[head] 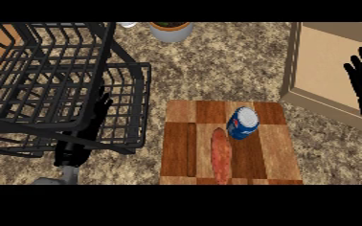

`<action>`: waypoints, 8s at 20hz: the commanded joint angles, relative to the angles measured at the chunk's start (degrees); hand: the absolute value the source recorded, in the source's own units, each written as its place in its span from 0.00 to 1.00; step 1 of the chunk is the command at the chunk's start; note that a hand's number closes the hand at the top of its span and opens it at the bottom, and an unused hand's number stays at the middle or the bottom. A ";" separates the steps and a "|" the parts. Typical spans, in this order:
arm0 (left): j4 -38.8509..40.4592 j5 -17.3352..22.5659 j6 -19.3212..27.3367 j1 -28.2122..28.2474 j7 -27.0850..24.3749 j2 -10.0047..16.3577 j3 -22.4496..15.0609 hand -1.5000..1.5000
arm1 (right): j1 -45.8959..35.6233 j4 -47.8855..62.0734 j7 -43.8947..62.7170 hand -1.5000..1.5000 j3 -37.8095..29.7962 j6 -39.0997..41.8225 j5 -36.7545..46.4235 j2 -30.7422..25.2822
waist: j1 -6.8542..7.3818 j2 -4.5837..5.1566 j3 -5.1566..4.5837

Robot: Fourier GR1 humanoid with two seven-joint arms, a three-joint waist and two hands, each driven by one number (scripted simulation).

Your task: Pick the can from the cutting board and place it in the cardboard box

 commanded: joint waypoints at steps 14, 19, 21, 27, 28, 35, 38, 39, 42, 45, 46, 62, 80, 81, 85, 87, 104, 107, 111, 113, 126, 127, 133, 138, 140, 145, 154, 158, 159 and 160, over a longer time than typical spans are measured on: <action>-7.81 -13.59 -2.61 -3.14 0.25 10.40 -6.09 0.50 | 6.68 -4.89 3.47 0.00 27.04 -12.14 49.67 -10.02 | -2.90 0.82 -0.23; -6.36 -14.18 -1.07 -4.84 1.79 9.33 -6.76 0.50 | 7.41 -19.29 17.27 0.00 31.56 -8.51 61.85 -13.14 | -5.00 0.42 -0.34; -5.84 -13.21 -1.99 -5.50 2.29 9.90 -6.02 0.50 | 6.98 -23.59 24.28 0.00 31.37 -2.54 63.52 -15.26 | -4.40 0.68 -0.27; -5.76 -14.48 -1.87 -5.50 0.48 9.65 -7.07 0.50 | 4.68 -37.57 41.38 0.00 36.53 15.20 57.58 -13.71 | -3.11 1.06 -0.24; -6.58 -13.88 -1.93 -4.49 1.00 9.45 -7.41 0.50 | 4.70 -39.70 44.65 0.00 36.72 17.58 55.70 -13.31 | -2.69 1.04 -0.22; -4.75 -14.77 -2.49 -9.27 2.57 8.15 -8.71 0.50 | -4.13 -39.65 61.63 0.00 40.28 25.17 53.02 -2.15 | -1.01 1.40 -0.04; -3.01 -14.98 -2.84 -9.28 1.10 7.51 -7.99 0.50 | -6.42 -32.64 58.47 0.00 38.48 23.32 53.46 1.56 | -0.56 1.45 0.08; -4.21 -14.54 -2.40 -11.82 4.39 7.57 -8.05 0.50 | -9.17 -34.78 62.02 0.00 38.02 25.76 51.95 2.85 | -0.77 1.43 0.04; -4.50 -15.29 -3.29 -8.46 1.67 8.29 -8.13 0.50 | -10.39 -27.98 60.36 0.00 39.56 24.27 54.66 5.97 | -0.29 1.38 0.08; -3.55 -15.89 -2.18 -8.99 1.47 6.85 -8.68 0.50 | -8.14 -26.57 62.48 0.00 44.17 23.95 58.22 8.21 | -1.04 1.28 0.07; -1.84 -17.12 -1.31 -9.78 0.83 5.50 -9.54 0.50 | -8.56 -23.86 59.29 0.00 41.85 23.25 57.50 7.73 | -1.16 1.46 0.10; -1.96 -15.91 -4.07 -11.83 3.95 6.23 -6.40 0.50 | -10.38 -13.75 51.57 0.00 37.96 23.81 60.92 10.73 | -1.03 1.36 0.15; -2.77 -17.31 -5.92 -9.53 2.11 5.42 -4.99 0.50 | -8.42 -2.39 46.56 0.00 37.86 23.60 63.78 15.78 | -0.60 1.37 0.16; -1.51 -18.68 -3.70 -11.86 4.10 3.07 -6.50 0.50 | -8.45 -6.32 47.92 0.00 36.91 25.88 62.73 14.78 | -1.24 1.33 0.16; -5.14 -18.13 -4.18 -10.46 5.26 4.47 -5.20 0.50 | -4.75 -1.48 43.14 0.00 38.07 22.24 65.92 12.76 | -0.96 1.33 0.20; -4.54 -17.54 -5.92 -9.64 3.61 5.50 -4.16 0.50 | -6.53 -2.11 45.63 0.00 37.18 24.65 66.22 13.54 | -0.85 1.28 0.16; -7.14 -16.20 -5.79 -5.42 2.28 5.60 -2.50 0.50 | -10.33 -3.81 9.38 1.00 41.20 27.73 63.94 -1.32 | -1.19 1.60 0.75; -7.22 -14.97 -6.15 -4.32 1.49 5.89 -1.73 0.50 | -12.03 -7.09 0.66 1.00 44.05 28.06 64.18 -4.81 | 0.09 1.79 1.04; -6.97 -14.70 -6.17 -3.87 0.83 6.45 -1.11 0.50 | -13.08 -10.62 -12.96 1.00 43.17 25.17 63.09 -11.76 | -1.77 1.94 1.29; -7.43 -14.49 -6.13 -2.92 0.81 6.41 -1.42 0.50 | -13.75 -12.20 -19.19 1.00 40.62 22.30 61.57 -14.25 | -2.96 1.83 1.49; -11.41 -12.71 -5.51 2.26 -0.59 9.04 1.50 0.50 | -12.08 -6.69 -55.60 1.00 23.30 17.32 41.74 -27.65 | -6.98 2.69 1.50; -11.58 -12.94 -5.07 2.80 -1.10 8.83 1.49 0.50 | -11.22 -5.51 -58.21 1.00 22.32 17.71 39.59 -28.01 | -7.37 2.75 1.53; -13.16 -12.64 -5.09 4.01 -0.95 9.71 1.60 0.50 | -10.30 5.91 -70.49 1.00 13.06 23.45 27.81 -33.31 | -7.24 3.10 1.26; -12.73 -12.70 -5.61 2.49 -0.56 9.96 0.72 0.50 | -11.27 14.65 -74.51 1.00 7.05 27.59 19.94 -38.21 | -5.63 3.36 1.01; -13.19 -13.43 -5.55 2.07 -0.43 10.03 -0.22 0.50 | -11.42 17.79 -75.43 1.00 5.62 29.24 17.56 -39.93 | -4.69 3.32 1.04; -12.45 -14.46 -5.48 -0.80 0.86 9.13 -2.65 0.50 | -11.30 24.93 -78.52 1.00 3.93 33.03 13.27 -43.60 | -2.61 3.12 0.91; -9.43 -15.27 -6.28 -6.02 2.16 7.89 -5.17 0.50 | -13.22 30.78 -77.90 1.00 6.04 37.36 9.15 -46.20 | 1.31 3.57 0.75; -7.18 -14.82 -7.70 -8.82 2.30 8.08 -5.09 0.50 | -16.34 33.23 -76.90 1.00 5.95 38.53 8.26 -48.25 | 2.37 3.50 0.53; -6.93 -15.00 -7.66 -8.83 2.27 8.09 -5.17 0.50 | -16.78 34.48 -77.27 1.00 5.93 37.54 8.64 -48.04 | 2.79 3.53 0.58; -6.04 -14.78 -7.16 -9.87 1.81 7.07 -4.87 0.50 | -17.09 35.34 -77.56 1.00 7.01 35.74 9.95 -46.33 | 3.12 3.55 0.54</action>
